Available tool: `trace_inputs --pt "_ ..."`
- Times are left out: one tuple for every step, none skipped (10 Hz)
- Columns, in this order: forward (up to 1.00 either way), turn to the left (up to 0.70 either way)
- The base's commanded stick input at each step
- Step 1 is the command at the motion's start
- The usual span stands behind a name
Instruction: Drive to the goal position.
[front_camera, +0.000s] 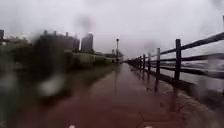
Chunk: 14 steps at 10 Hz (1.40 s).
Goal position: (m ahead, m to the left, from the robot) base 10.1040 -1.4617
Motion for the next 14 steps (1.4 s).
trace_inputs --pt "1.0 0.0" --pt "1.0 0.0" --pt "1.0 0.0" --pt "1.0 0.0" --pt "1.0 0.0" --pt "1.0 0.0" --pt "1.0 0.0" --pt "1.0 0.0" --pt "1.0 0.0" --pt "1.0 0.0" --pt "1.0 0.0" --pt "1.0 0.0" --pt "1.0 0.0" --pt "1.0 0.0"
